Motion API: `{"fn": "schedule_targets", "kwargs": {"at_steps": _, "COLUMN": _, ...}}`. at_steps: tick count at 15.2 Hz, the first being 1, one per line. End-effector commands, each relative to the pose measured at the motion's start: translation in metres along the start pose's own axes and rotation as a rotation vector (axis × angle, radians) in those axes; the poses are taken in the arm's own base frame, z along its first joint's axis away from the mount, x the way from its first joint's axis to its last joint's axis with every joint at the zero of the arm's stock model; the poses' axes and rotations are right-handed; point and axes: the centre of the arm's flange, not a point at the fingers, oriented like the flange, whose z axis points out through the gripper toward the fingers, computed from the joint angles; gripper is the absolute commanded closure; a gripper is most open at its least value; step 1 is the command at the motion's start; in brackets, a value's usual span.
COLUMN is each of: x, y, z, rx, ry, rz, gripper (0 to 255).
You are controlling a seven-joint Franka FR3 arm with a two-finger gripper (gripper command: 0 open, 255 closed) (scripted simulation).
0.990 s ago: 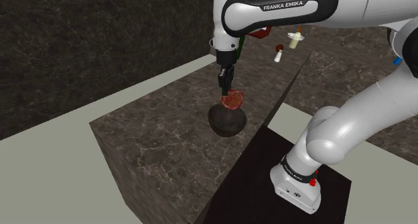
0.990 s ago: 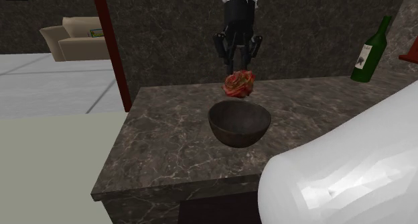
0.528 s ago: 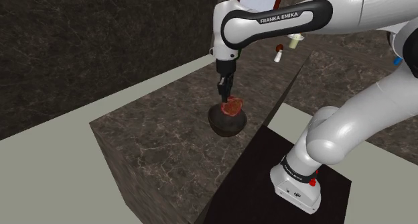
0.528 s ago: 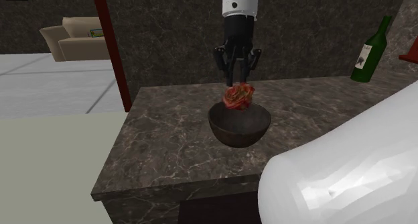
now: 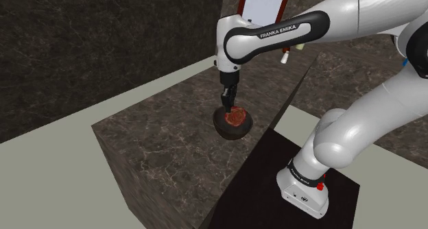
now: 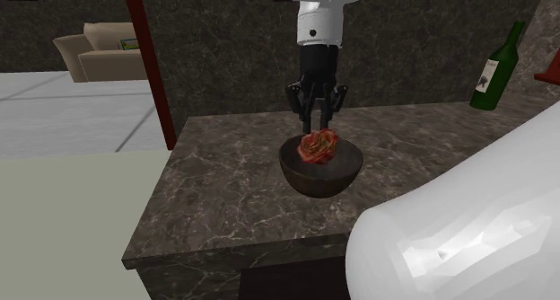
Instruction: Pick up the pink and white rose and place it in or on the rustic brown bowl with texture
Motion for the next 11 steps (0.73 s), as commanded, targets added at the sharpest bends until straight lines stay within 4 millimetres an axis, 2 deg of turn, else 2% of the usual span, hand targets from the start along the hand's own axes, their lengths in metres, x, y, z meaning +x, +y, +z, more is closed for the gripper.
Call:
{"fn": "schedule_targets", "kwargs": {"at_steps": 1, "x": 0.0012, "y": 0.0007, "z": 0.0022, "rx": 0.000, "ry": 0.001, "rz": 0.000, "gripper": 255}}
{"fn": "schedule_targets", "kwargs": {"at_steps": 6, "x": 0.0012, "y": 0.0007, "z": 0.0022, "rx": 0.000, "ry": 0.001, "rz": 0.000, "gripper": 255}}
{"fn": "schedule_targets", "kwargs": {"at_steps": 7, "x": 0.0012, "y": 0.0007, "z": 0.0022, "rx": 0.000, "ry": 0.001, "rz": 0.000, "gripper": 0}}
{"fn": "schedule_targets", "kwargs": {"at_steps": 11, "x": 0.0013, "y": 0.0007, "z": 0.0022, "rx": 0.000, "ry": 0.001, "rz": 0.000, "gripper": 0}}
